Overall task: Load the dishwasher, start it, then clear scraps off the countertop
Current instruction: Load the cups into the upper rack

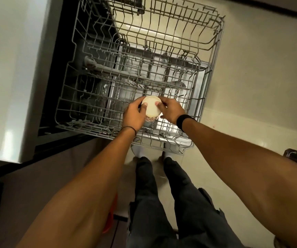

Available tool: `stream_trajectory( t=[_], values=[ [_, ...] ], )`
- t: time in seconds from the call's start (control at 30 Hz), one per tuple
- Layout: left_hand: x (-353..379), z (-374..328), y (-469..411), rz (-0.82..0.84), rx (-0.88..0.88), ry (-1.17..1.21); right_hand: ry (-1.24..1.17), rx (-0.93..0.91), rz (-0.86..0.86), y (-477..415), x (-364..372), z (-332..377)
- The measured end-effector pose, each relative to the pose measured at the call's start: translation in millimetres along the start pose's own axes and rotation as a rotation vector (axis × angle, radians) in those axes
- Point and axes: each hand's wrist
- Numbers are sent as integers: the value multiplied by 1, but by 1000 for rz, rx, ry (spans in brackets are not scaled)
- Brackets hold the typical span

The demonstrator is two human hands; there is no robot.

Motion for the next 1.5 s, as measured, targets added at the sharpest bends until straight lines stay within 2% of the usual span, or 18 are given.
stream_trajectory(
  t=[0.2,0.83,1.2,1.5],
  values=[
    [2,-11,-5,-25,29,-135,183,-31,-107,-2,2,5],
    [1,-25,1,-26,35,-247,175,-50,-85,13,-8,15],
    [-37,-82,36,-57,142,-326,248,-185,-89,52,-46,64],
    [-88,-127,86,-183,303,-418,306,-439,-162,110,-85,108]
  ],
)
Point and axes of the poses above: each hand's wrist, its own y-axis away from the middle knuckle, its own x-axis out of the palm, z = x × y, and after that the axes turned 10 degrees about -z, right-handed
